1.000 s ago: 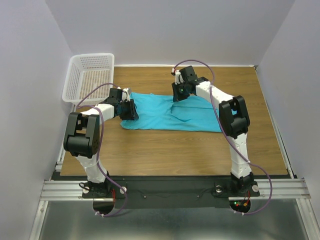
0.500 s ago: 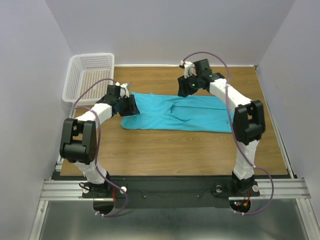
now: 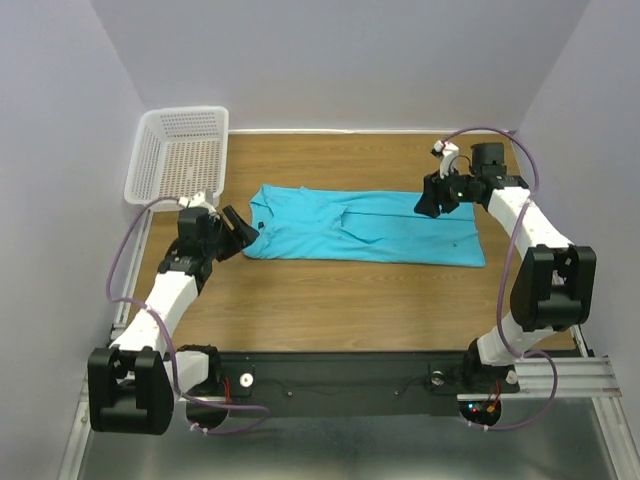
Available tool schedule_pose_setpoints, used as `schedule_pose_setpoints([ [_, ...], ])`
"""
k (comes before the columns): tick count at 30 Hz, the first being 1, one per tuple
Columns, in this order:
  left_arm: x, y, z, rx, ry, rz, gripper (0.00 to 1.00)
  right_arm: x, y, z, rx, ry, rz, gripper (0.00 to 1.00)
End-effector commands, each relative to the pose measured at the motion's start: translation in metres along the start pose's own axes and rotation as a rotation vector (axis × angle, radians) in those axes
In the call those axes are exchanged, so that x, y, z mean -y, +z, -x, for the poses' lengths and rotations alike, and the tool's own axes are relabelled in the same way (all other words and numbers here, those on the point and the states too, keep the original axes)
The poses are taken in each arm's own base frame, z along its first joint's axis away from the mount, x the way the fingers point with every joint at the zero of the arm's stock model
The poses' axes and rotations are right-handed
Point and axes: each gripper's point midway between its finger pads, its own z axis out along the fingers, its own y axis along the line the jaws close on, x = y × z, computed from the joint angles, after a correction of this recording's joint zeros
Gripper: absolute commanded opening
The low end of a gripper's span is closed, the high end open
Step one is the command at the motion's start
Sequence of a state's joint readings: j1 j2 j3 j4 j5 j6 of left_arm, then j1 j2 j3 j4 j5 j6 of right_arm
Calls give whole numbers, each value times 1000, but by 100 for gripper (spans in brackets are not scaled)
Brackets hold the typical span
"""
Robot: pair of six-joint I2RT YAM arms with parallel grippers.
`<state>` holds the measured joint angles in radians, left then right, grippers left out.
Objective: Fold and stack the t-shirts
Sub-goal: Fold the tshirt
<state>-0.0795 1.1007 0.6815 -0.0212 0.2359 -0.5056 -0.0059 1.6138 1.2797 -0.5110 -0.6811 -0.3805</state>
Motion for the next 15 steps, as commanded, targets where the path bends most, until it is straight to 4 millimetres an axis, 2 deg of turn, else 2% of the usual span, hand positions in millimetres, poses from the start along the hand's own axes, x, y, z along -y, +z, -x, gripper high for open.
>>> schedule_pose_setpoints([
  [1, 2, -6, -26, -7, -182, -55, 73, 8, -12, 6, 37, -55, -16, 59],
  [5, -5, -5, -38, -24, -198, -53, 73, 52, -13, 0, 35, -59, -52, 59],
  [6, -4, -4, -47, -49, -211, -74, 73, 66, -10, 0, 34, -81, -54, 59],
  [8, -5, -4, -56, -72, -234, -81, 73, 90, -17, -2, 47, -82, -75, 59],
  [10, -13, -4, -72, -82, -282, -75, 73, 117, -18, -1, 43, -85, -114, 59],
  [11, -10, -5, -66, -62, -292, -90, 73, 125, -17, -2, 37, -88, -126, 59],
  [12, -14, -5, -73, -64, -306, -89, 73, 132, -15, -3, 26, -89, -142, 59],
  [13, -11, -5, -70, -45, -330, -100, 73, 143, -18, 3, 17, -101, -178, 59],
  [15, -11, -5, -71, -37, -345, -110, 73, 156, -8, -7, -13, -55, -196, 59],
])
